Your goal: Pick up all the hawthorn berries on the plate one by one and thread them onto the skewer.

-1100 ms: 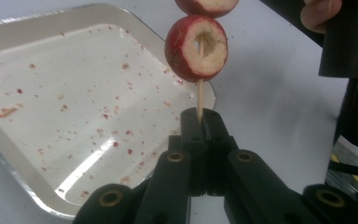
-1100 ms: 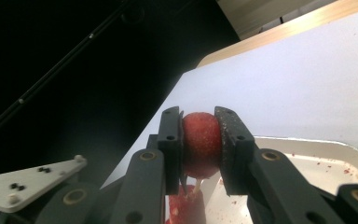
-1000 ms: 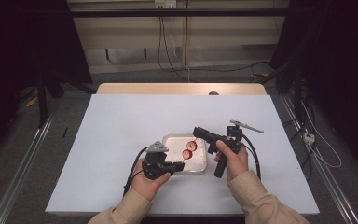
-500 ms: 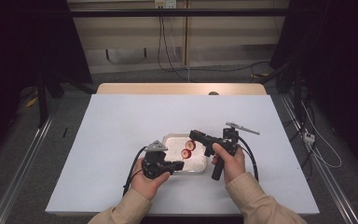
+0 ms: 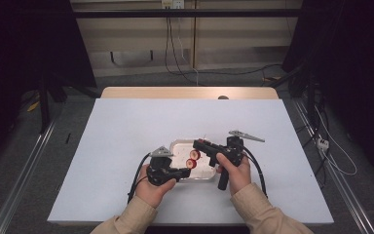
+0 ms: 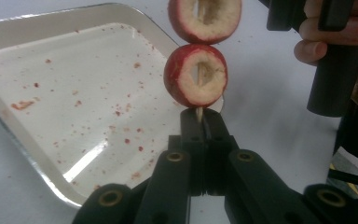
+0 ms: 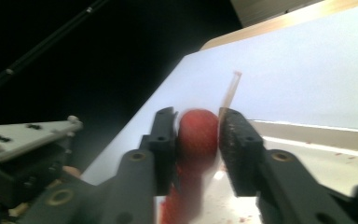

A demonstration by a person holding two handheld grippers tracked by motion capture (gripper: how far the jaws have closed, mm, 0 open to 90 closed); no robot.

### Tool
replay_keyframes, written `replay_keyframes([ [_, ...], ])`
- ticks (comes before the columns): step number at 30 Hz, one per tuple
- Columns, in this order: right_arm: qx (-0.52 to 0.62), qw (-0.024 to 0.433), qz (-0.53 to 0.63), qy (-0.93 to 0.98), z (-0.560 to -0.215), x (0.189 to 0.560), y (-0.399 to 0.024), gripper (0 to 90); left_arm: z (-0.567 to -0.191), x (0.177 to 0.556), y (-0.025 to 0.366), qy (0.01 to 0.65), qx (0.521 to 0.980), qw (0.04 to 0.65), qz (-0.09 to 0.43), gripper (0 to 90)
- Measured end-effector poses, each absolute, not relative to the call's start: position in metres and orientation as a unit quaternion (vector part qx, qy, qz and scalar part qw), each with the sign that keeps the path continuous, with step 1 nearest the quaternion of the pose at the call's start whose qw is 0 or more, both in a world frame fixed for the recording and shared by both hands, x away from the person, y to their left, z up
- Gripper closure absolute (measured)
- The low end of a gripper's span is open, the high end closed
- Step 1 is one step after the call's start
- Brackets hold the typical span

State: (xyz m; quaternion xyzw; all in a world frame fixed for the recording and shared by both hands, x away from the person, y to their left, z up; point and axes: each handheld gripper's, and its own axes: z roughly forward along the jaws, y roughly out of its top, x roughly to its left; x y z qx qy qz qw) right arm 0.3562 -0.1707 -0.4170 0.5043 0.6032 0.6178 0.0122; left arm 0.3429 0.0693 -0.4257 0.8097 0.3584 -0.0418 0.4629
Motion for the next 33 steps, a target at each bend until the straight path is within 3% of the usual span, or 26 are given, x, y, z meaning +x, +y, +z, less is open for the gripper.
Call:
replay_keyframes([
  [1,0.508,0.016,0.617,0.602,-0.417,0.356,-0.171,58.2,-0.426,0.343,0.070,0.359,0.810,0.462,-0.043,89.5],
  [13,0.505,0.035,0.613,0.607,-0.415,0.357,-0.182,37.2,-0.429,0.349,0.078,0.376,0.805,0.457,-0.041,89.4],
  [25,0.492,0.059,0.594,0.633,-0.416,0.358,-0.183,24.4,-0.432,0.353,0.084,0.388,0.803,0.450,-0.049,89.4],
  [33,0.485,0.072,0.589,0.643,-0.417,0.357,-0.183,21.5,-0.433,0.356,0.085,0.394,0.801,0.447,-0.050,89.3],
])
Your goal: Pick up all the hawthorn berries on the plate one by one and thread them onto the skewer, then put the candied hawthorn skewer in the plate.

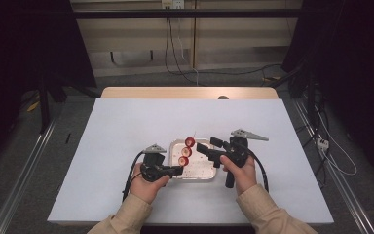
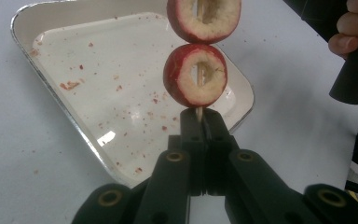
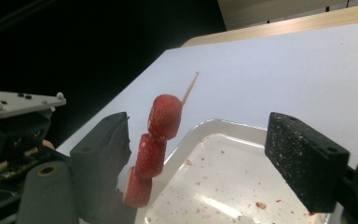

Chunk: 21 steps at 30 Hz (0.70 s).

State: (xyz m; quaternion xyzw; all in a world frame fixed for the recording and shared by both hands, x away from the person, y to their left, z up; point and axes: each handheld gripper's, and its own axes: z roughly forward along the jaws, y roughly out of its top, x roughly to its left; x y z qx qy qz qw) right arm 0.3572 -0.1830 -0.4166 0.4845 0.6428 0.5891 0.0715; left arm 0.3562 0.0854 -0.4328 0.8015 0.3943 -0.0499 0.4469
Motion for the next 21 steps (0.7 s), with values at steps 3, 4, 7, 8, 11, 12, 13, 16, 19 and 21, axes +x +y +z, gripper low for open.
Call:
replay_keyframes([
  [3,0.483,0.074,0.584,0.648,-0.418,0.357,-0.182,19.1,-0.434,0.358,0.086,0.397,0.800,0.447,-0.051,89.3],
  [4,0.482,0.075,0.583,0.650,-0.419,0.356,-0.182,19.1,-0.434,0.358,0.086,0.399,0.800,0.446,-0.052,89.2],
  [7,0.474,0.081,0.579,0.658,-0.420,0.355,-0.182,19.1,-0.435,0.359,0.085,0.399,0.802,0.442,-0.054,89.2],
  [8,0.474,0.083,0.578,0.659,-0.420,0.354,-0.182,18.8,-0.435,0.360,0.085,0.399,0.802,0.442,-0.054,89.2],
  [11,0.472,0.086,0.578,0.660,-0.420,0.353,-0.183,18.5,-0.436,0.361,0.085,0.403,0.799,0.444,-0.055,89.2],
  [12,0.472,0.089,0.577,0.661,-0.420,0.353,-0.184,18.4,-0.436,0.362,0.086,0.403,0.800,0.442,-0.055,89.2],
  [13,0.471,0.089,0.577,0.661,-0.420,0.352,-0.184,18.4,-0.437,0.363,0.086,0.404,0.799,0.443,-0.055,89.1],
  [16,0.470,0.090,0.576,0.662,-0.421,0.351,-0.186,18.1,-0.437,0.365,0.086,0.407,0.798,0.441,-0.054,89.0],
  [19,0.470,0.095,0.579,0.660,-0.420,0.350,-0.188,18.0,-0.438,0.367,0.085,0.410,0.799,0.437,-0.052,88.8],
  [21,0.470,0.096,0.579,0.659,-0.420,0.349,-0.190,17.8,-0.440,0.368,0.084,0.413,0.800,0.432,-0.052,88.8],
])
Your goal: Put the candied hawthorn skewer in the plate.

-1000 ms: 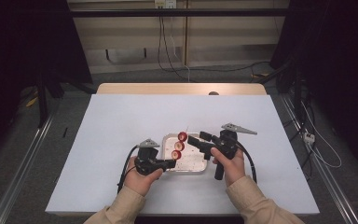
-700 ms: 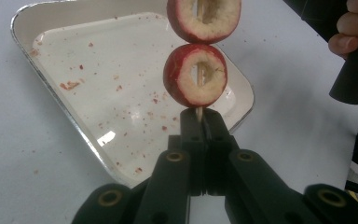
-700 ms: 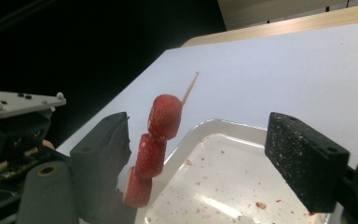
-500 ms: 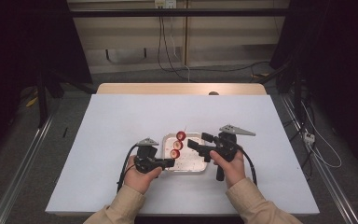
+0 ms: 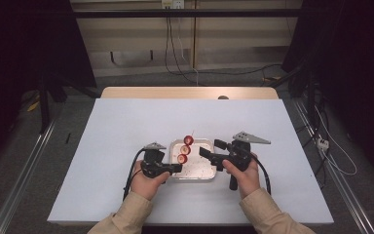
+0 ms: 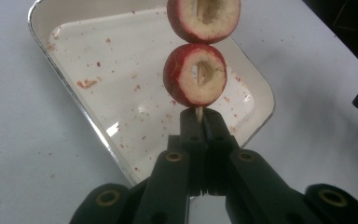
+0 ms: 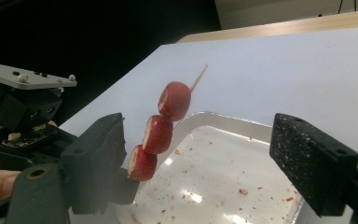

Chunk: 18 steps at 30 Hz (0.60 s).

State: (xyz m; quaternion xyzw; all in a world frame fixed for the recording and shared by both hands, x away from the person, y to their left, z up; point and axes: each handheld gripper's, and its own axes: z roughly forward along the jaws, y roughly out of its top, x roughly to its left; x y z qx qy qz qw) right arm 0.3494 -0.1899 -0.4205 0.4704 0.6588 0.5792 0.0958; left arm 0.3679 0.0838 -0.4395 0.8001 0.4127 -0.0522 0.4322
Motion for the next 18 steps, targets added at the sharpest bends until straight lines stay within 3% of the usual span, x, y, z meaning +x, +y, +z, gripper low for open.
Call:
replay_keyframes([
  [18,0.477,0.098,0.585,0.648,-0.418,0.343,-0.202,18.4,-0.444,0.374,0.070,0.405,0.825,0.392,-0.045,88.2],
])
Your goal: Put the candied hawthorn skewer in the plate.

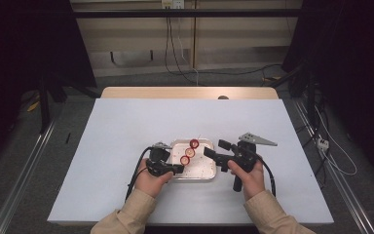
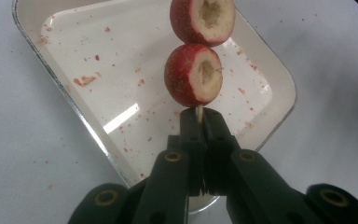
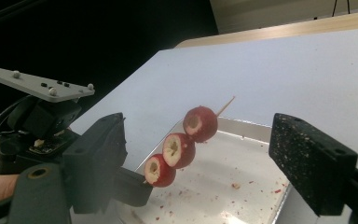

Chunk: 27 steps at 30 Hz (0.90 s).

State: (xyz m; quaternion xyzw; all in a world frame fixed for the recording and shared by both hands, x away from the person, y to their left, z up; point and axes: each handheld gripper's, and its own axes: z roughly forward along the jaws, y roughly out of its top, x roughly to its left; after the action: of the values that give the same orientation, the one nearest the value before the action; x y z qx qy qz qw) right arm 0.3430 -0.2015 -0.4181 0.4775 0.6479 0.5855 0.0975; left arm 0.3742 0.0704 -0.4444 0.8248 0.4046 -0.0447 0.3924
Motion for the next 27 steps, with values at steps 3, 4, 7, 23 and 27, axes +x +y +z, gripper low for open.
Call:
replay_keyframes([
  [3,0.480,0.097,0.586,0.646,-0.4175,0.3425,-0.2041,18.4,-0.4461,0.3750,0.0688,0.405,0.828,0.384,-0.045,88.2],
  [4,0.479,0.098,0.586,0.646,-0.4173,0.3424,-0.2049,18.4,-0.4467,0.3756,0.0686,0.403,0.831,0.380,-0.047,88.2],
  [7,0.480,0.097,0.587,0.645,-0.4165,0.3422,-0.2063,18.5,-0.4479,0.3753,0.0661,0.402,0.837,0.369,-0.044,88.2],
  [23,0.479,0.094,0.591,0.643,-0.4144,0.3425,-0.2072,18.7,-0.4469,0.3753,0.0657,0.401,0.833,0.378,-0.038,82.2],
  [27,0.478,0.095,0.590,0.644,-0.4146,0.3427,-0.2073,18.7,-0.4445,0.3749,0.0676,0.402,0.832,0.382,-0.033,78.4],
])
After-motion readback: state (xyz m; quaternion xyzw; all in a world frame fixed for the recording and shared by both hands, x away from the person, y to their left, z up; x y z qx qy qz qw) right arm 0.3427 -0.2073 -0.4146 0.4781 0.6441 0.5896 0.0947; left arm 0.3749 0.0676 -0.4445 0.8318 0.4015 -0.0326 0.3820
